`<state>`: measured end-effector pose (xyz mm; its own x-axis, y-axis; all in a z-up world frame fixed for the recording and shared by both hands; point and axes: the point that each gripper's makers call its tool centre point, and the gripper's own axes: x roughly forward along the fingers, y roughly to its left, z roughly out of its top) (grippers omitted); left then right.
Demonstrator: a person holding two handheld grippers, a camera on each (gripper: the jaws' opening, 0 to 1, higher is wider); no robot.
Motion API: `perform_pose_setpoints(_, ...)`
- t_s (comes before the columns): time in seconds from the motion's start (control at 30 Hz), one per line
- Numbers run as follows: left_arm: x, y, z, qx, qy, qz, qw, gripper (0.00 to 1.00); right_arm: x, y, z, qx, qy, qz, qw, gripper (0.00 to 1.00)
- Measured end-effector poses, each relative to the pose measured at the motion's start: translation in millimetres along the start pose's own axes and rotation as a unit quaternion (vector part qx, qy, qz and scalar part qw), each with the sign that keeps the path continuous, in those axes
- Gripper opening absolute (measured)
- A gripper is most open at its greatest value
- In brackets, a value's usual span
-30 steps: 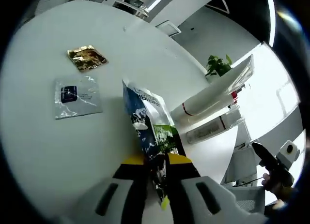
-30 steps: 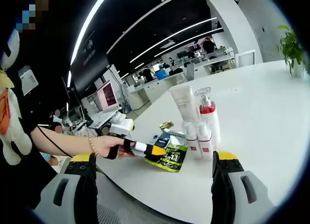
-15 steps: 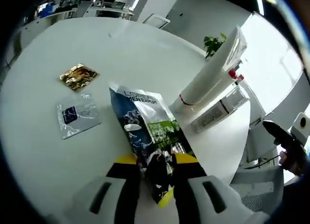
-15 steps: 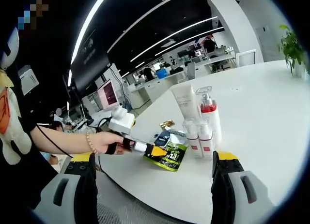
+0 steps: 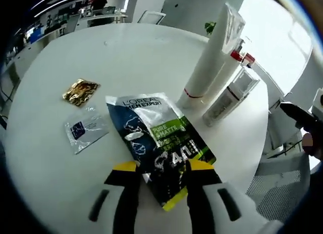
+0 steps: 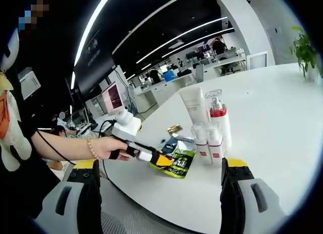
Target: Arrange the skincare products in the storage area until every visible bottle or jar stands upright without overlapping.
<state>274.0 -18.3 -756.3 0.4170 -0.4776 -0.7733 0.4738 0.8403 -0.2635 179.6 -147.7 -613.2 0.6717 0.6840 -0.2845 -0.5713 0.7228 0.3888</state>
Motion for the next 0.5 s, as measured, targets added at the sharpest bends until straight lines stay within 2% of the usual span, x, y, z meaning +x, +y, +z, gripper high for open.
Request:
perform_pose_setpoints(0.3, -9, 5.3, -4.3, 0.010, 0.005, 0.014, 0.9998, 0.33, 0, 1, 0.5, -0.007, 0.000, -0.001, 1.0000, 1.00)
perform_pose_setpoints(0.5, -22, 12.1, 4.4, 0.026, -0.024, 0.021, 0.9992, 0.42, 0, 1, 1.0, -0.009, 0.000, 0.004, 1.0000, 1.00)
